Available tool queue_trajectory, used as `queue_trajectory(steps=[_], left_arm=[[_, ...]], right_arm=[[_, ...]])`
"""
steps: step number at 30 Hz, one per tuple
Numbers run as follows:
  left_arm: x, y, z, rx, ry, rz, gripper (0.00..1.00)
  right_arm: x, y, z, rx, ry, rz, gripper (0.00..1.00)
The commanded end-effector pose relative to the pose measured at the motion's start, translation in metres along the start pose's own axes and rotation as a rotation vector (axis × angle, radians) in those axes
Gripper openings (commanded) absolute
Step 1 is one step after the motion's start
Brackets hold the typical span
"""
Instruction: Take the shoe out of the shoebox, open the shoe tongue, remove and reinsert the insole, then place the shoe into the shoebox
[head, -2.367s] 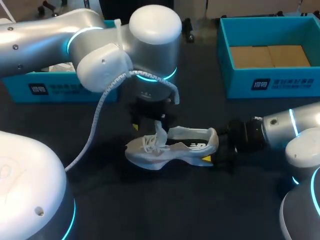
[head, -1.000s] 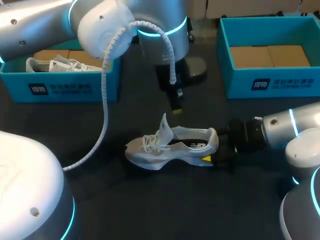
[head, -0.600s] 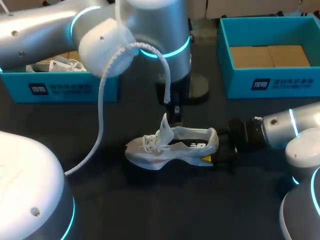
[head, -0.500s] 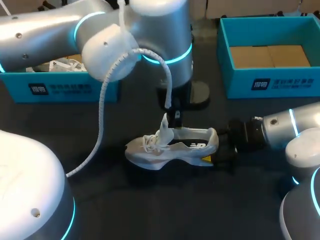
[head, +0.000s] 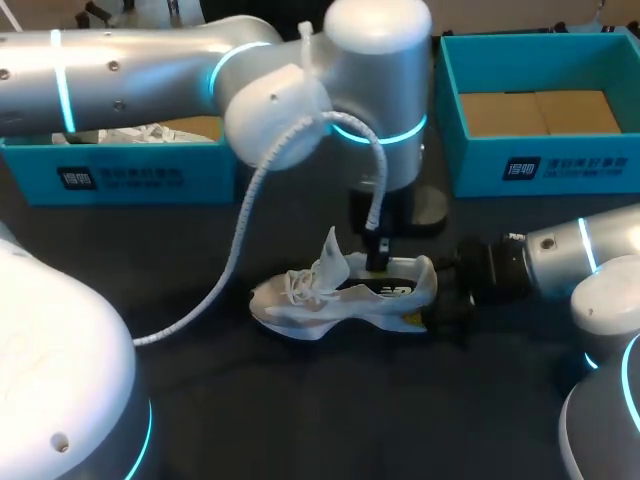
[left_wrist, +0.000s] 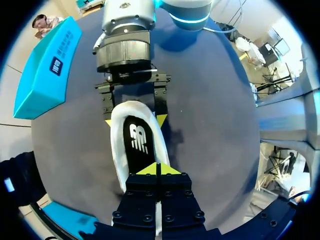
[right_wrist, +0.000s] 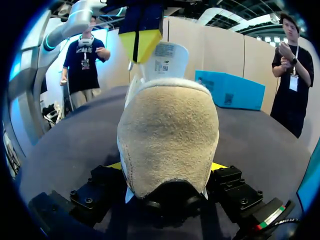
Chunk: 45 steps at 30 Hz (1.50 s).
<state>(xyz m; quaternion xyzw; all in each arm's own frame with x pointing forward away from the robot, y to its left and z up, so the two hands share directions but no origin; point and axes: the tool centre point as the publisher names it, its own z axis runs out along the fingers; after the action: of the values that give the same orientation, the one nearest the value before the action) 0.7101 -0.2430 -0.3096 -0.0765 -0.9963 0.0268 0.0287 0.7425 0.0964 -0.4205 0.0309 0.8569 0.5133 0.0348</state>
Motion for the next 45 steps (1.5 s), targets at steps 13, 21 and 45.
queue_trajectory(steps=[13,21,45], left_arm=[[-0.009,-0.017,0.022,-0.07,0.029,-0.032,0.0],[-0.009,-0.017,0.022,-0.07,0.029,-0.032,0.0],[-0.019,0.002,0.06,-0.052,0.155,0.078,0.0]], right_arm=[[-0.001,-0.003,0.001,0.004,-0.001,0.0,0.0],[-0.001,-0.003,0.001,0.004,-0.001,0.0,0.0],[-0.001,-0.003,0.001,0.004,-0.001,0.0,0.0]])
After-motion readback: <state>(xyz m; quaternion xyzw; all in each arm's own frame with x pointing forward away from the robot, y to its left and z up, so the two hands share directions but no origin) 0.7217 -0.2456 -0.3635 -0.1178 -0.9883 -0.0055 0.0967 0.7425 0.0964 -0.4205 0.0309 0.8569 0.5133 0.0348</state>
